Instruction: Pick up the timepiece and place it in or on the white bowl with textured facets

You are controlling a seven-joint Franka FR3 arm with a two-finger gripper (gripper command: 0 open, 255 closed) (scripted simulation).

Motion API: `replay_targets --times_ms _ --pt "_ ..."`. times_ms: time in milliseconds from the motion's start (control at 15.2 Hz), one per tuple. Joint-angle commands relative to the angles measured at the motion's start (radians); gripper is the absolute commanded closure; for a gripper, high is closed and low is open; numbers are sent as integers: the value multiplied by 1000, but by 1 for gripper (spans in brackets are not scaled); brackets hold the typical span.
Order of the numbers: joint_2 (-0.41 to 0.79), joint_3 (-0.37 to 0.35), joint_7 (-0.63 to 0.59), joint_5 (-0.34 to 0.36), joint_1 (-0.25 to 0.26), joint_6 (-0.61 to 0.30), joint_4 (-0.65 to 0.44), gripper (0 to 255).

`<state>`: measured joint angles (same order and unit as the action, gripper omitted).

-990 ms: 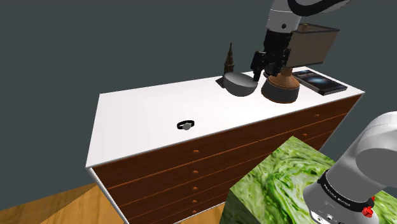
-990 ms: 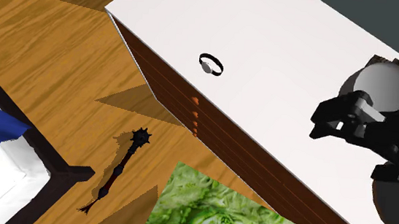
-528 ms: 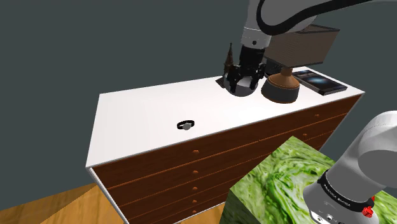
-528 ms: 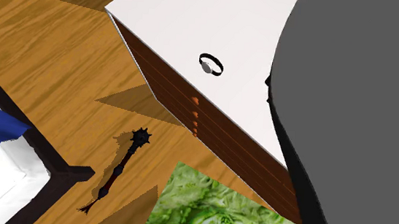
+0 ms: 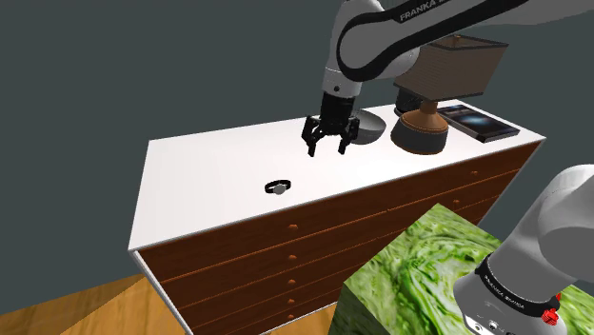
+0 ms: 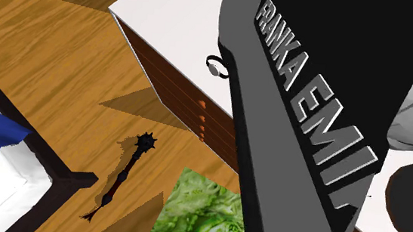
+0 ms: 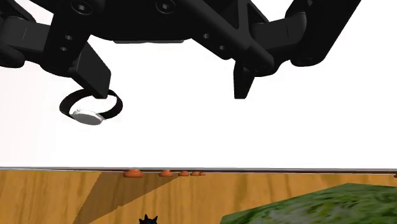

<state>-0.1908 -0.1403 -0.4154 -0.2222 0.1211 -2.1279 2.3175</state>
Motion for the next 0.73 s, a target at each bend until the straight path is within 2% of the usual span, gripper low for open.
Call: replay_targets --times_ms 0,396,660 --pt "70 -13 -23 -23 11 -29 -46 0" --pt "260 -44 -79 -77 41 -109 -170 0" --pt "291 -50 -77 -81 48 -159 -151 0"
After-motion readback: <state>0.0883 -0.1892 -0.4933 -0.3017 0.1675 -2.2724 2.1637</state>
